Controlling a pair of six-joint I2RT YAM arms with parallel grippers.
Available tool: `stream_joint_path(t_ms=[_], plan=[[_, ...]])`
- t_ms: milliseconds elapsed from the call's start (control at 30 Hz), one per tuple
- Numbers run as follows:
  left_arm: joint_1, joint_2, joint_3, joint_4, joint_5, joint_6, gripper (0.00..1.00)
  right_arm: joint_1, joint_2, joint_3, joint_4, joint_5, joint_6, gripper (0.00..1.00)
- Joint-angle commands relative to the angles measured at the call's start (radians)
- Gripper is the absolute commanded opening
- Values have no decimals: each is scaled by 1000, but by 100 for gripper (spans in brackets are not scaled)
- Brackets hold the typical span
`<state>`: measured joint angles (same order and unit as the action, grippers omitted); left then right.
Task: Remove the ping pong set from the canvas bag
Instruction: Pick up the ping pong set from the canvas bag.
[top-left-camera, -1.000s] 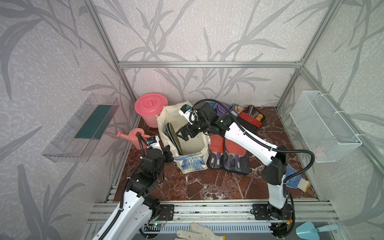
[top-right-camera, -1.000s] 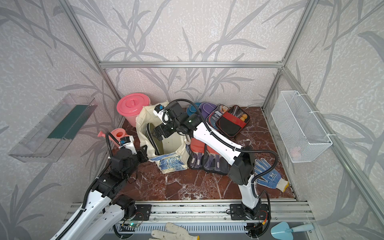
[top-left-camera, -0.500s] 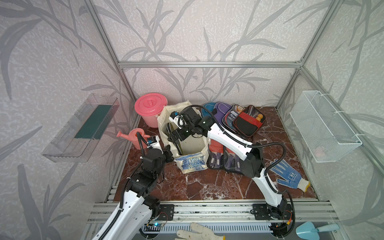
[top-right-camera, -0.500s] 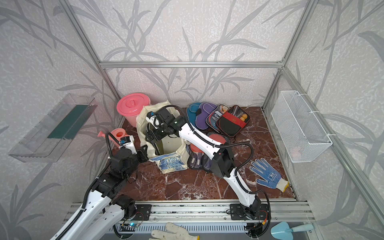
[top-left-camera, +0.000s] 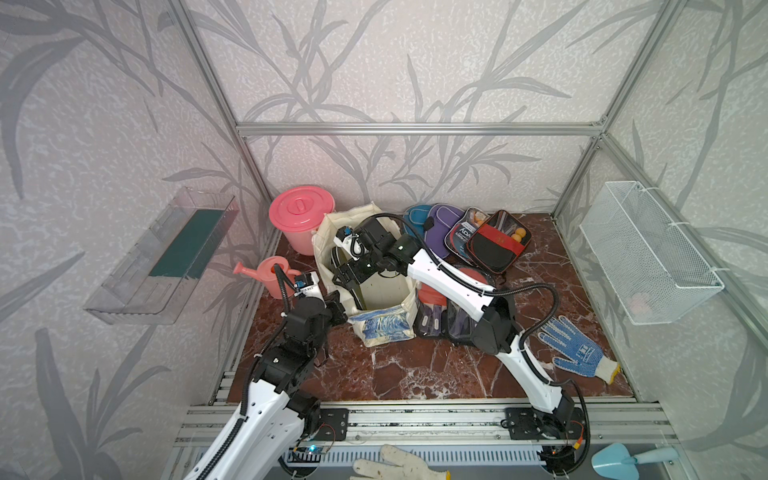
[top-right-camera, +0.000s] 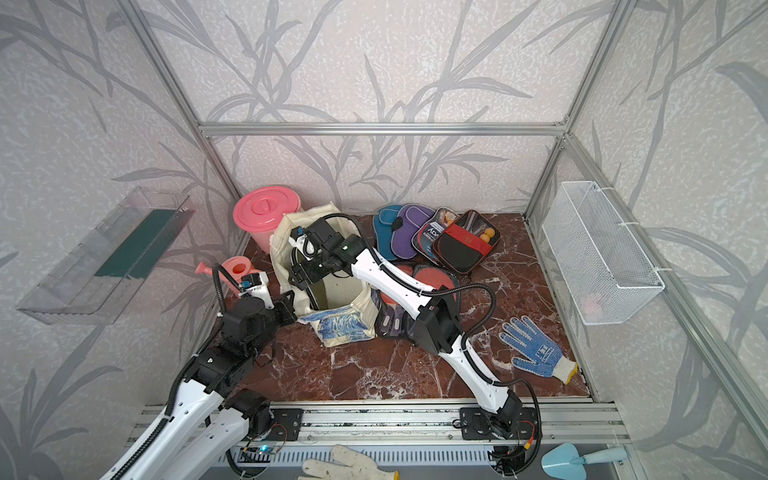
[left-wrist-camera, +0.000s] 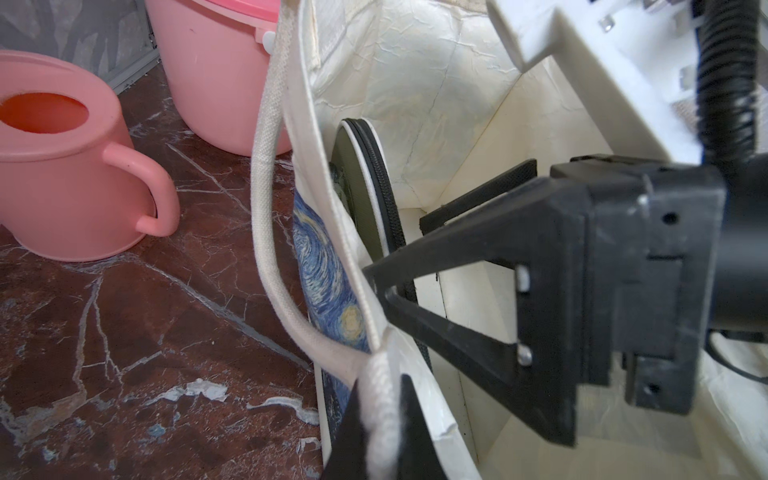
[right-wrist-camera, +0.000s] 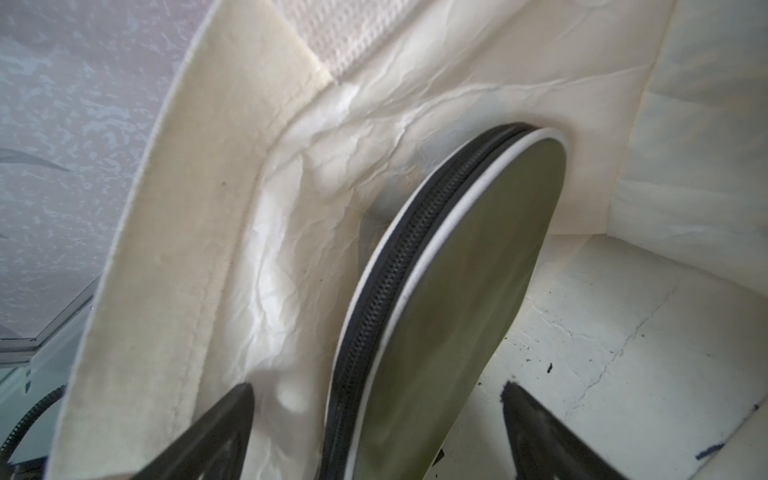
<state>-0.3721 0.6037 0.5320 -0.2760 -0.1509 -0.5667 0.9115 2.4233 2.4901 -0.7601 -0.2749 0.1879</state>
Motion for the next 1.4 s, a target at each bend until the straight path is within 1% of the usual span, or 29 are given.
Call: stream_joint_path(t_ms=[0,333,400,467,600,667,700,733,767,967,1233,1367], plan=[[-5,-7,-1,41,39,20,0,1,55,13,-22,72,-4,92],[-5,-13,2,45,56,22,0,2,95,29,-22,131,3,90],[-5,-13,3,47,59,23,0,1,108,35,-21,139,7,87],[-5,-13,3,47,61,25,0,2,119,44,-25,142,11,81],[-5,-15,3,44,60,24,0,2,124,45,-20,129,19,61],[-5,-16,2,43,59,26,0,2,120,45,-16,125,24,39],[-5,-16,2,42,57,26,0,1,119,46,-16,123,29,22],[-4,-17,2,41,56,27,0,1,117,45,-18,126,31,10],[-5,-17,1,41,55,26,0,1,114,45,-20,127,33,1],[-5,-18,-9,41,41,28,0,-19,63,39,-49,117,61,0],[-5,-19,-13,44,27,31,0,-72,-82,-52,-16,59,100,0],[-5,-18,-12,45,27,29,0,-91,-137,-69,-8,22,117,0]])
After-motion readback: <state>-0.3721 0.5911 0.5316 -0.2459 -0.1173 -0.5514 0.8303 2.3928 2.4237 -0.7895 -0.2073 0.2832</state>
